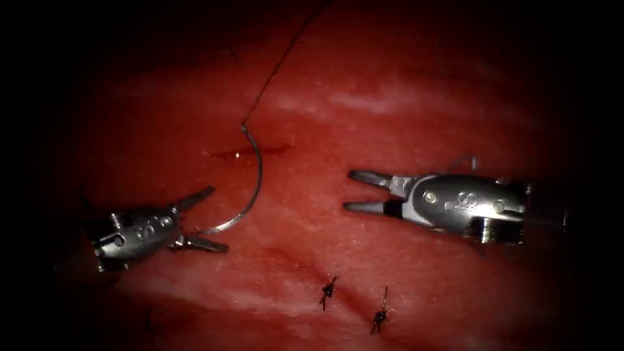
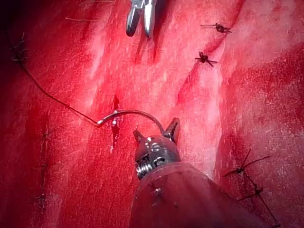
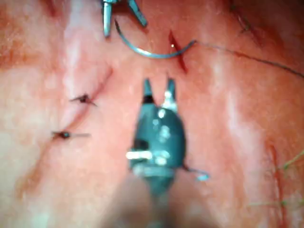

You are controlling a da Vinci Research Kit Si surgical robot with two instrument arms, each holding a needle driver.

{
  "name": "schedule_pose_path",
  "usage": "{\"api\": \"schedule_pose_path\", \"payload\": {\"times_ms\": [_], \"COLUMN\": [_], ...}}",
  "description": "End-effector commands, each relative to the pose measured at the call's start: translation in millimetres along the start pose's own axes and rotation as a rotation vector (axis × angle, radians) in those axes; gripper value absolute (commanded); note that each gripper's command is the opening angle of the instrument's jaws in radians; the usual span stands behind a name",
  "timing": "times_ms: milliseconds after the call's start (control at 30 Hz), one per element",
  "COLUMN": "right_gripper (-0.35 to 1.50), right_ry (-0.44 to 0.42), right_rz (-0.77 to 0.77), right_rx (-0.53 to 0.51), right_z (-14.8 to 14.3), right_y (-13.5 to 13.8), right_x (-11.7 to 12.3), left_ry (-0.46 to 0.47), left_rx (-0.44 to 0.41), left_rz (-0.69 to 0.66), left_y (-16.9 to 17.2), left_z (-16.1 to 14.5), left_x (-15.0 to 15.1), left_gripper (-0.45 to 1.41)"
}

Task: Wound Closure

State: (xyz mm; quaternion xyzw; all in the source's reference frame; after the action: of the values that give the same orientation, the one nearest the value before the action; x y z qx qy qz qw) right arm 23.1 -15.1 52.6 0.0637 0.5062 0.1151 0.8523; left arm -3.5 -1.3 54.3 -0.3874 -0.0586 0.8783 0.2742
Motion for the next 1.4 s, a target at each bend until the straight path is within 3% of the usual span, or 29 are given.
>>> {"api": "schedule_pose_path", "payload": {"times_ms": [33,200,333,500,633,667,867,1033,1167,1233,1333,1400], "right_gripper": [0.37,0.34,0.34,0.34,0.34,0.34,0.22,0.54,0.54,0.64,0.93,0.86], "right_ry": [0.002,0.001,0.002,0.002,0.001,0.001,-0.004,-0.01,0.036,0.071,0.109,0.133], "right_rz": [0.001,0.001,0.001,0.001,0.002,0.002,0.045,0.17,0.259,0.316,0.395,0.421], "right_rx": [0.004,0.003,0.004,0.003,0.002,0.002,0.0,-0.01,-0.004,-0.006,-0.001,0.014], "right_z": [0.9,0.9,0.9,0.9,1.0,1.1,1.8,3.2,3.7,3.6,3.5,3.5], "right_y": [-0.7,-0.7,-0.7,-0.8,-0.8,-0.8,-0.9,-0.7,0.0,0.5,1.6,2.2], "right_x": [-0.3,-0.3,-0.3,-0.3,-0.2,-0.2,0.1,0.7,1.0,1.1,1.6,1.9], "left_ry": [0.001,-0.003,-0.003,-0.002,-0.005,-0.005,-0.008,0.034,0.084,0.102,0.135,0.135], "left_rx": [-0.004,0.0,0.0,0.004,0.004,0.003,0.049,0.103,0.171,0.21,0.284,0.309], "left_rz": [-0.001,0.005,0.017,0.025,0.044,0.055,0.155,0.208,0.295,0.344,0.437,0.471], "left_y": [0.2,-0.1,-0.7,-0.9,-0.7,-0.7,-0.2,-0.1,-0.5,-0.7,-0.5,-0.3], "left_z": [1.2,2.2,2.4,2.9,2.6,2.4,1.0,0.1,-0.6,-0.9,-1.0,-1.0], "left_x": [-0.4,-1.1,-1.4,-1.9,-2.0,-2.0,-1.0,0.5,2.0,2.4,2.8,2.9], "left_gripper": [0.51,0.51,0.22,0.17,-0.4,-0.45,-0.45,-0.45,-0.45,-0.45,-0.45,-0.45]}}
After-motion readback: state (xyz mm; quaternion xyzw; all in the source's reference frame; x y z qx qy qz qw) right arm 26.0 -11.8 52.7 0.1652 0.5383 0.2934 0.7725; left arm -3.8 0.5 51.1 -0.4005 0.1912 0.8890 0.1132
